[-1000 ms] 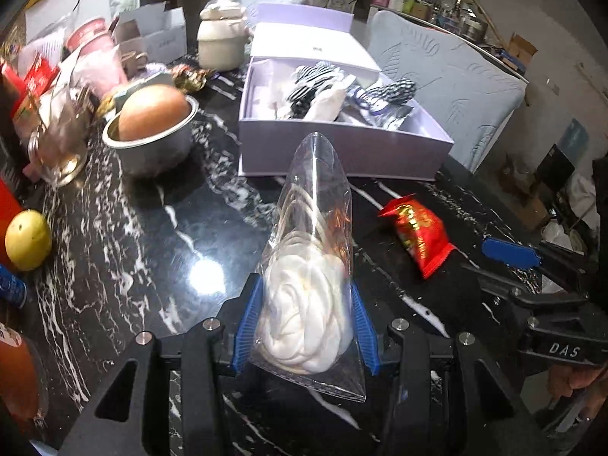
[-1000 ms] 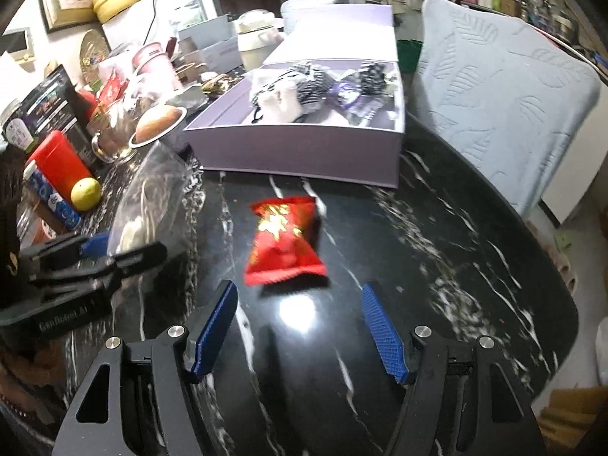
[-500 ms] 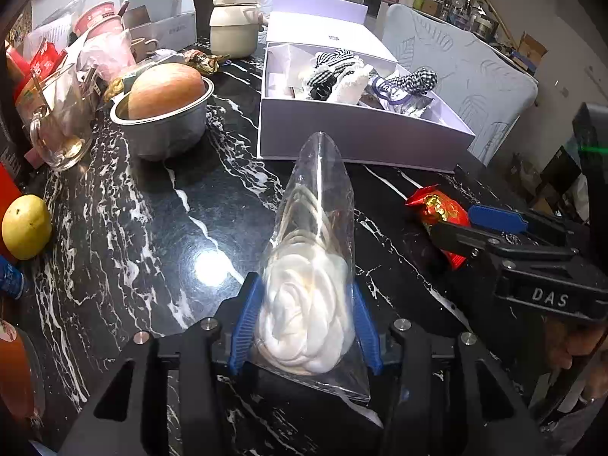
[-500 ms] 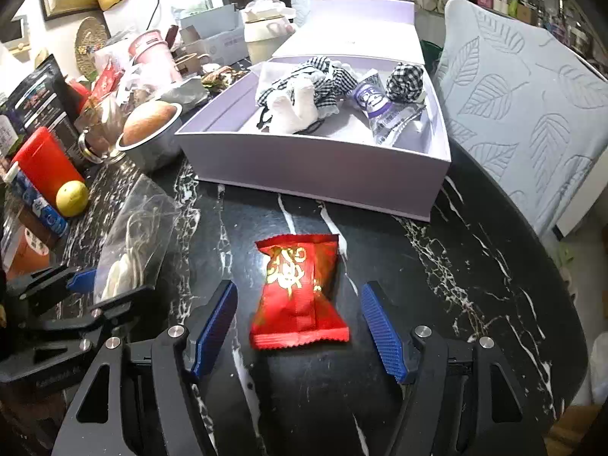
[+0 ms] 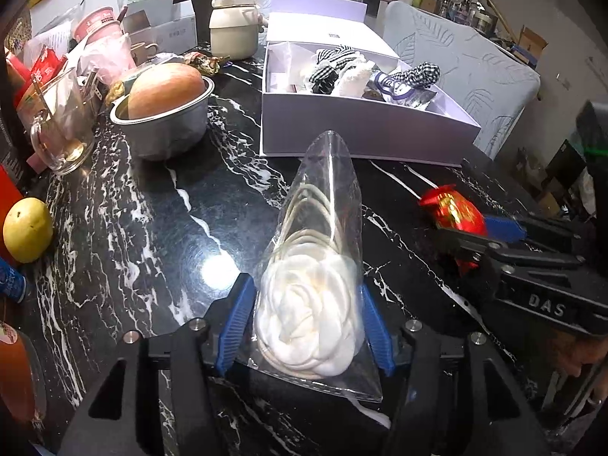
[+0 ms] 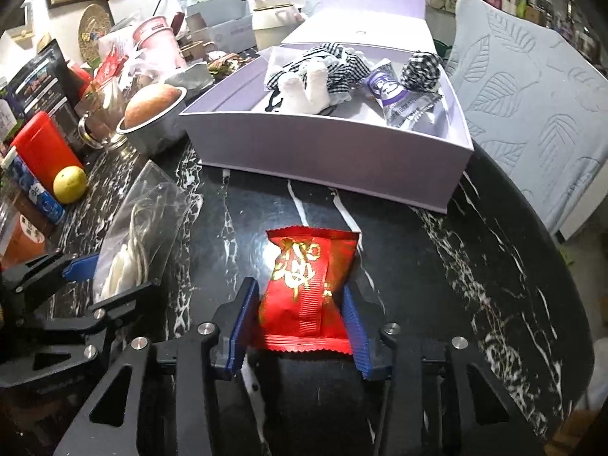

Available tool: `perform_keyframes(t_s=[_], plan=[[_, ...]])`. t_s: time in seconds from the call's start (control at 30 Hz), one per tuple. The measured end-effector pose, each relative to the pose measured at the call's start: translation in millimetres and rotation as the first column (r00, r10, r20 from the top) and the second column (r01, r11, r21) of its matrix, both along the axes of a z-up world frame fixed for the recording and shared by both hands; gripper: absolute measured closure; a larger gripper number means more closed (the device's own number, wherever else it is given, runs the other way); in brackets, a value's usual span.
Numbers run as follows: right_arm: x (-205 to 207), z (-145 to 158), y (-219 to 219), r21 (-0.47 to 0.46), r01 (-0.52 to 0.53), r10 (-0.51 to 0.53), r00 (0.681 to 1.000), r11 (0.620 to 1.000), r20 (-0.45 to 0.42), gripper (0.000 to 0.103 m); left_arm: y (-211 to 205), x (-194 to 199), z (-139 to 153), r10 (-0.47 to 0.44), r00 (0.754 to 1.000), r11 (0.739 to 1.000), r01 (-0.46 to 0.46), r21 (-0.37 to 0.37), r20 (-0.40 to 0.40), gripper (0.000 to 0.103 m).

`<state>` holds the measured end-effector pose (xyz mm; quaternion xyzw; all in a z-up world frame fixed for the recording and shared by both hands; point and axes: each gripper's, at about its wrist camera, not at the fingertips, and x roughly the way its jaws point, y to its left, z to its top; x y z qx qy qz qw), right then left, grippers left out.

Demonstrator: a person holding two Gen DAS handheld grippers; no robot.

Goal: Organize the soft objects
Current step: 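Carry the clear bag and red packet with both tools toward the white box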

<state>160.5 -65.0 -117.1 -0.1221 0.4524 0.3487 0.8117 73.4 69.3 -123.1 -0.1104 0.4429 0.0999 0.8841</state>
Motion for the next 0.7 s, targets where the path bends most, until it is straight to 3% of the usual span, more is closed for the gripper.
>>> perform_keyframes(t_s=[0.3,0.7], plan=[[-24.2,6.1,-33.4,0.056,0.049,-0.047,0.998,0.997,-0.036,0.065,-3.0,-2.3,1.0,0.016,1.0,1.0,-0.016,0.013,0.015,0.049],[-57.2,12.1,-74.8,0.102,0.116,-0.113,0.993,0.988,-0.035,0.065,-22.2,-4.7,10.2,-0.042,0.997,0.998,0.045,-0.041,0.058,0.056]])
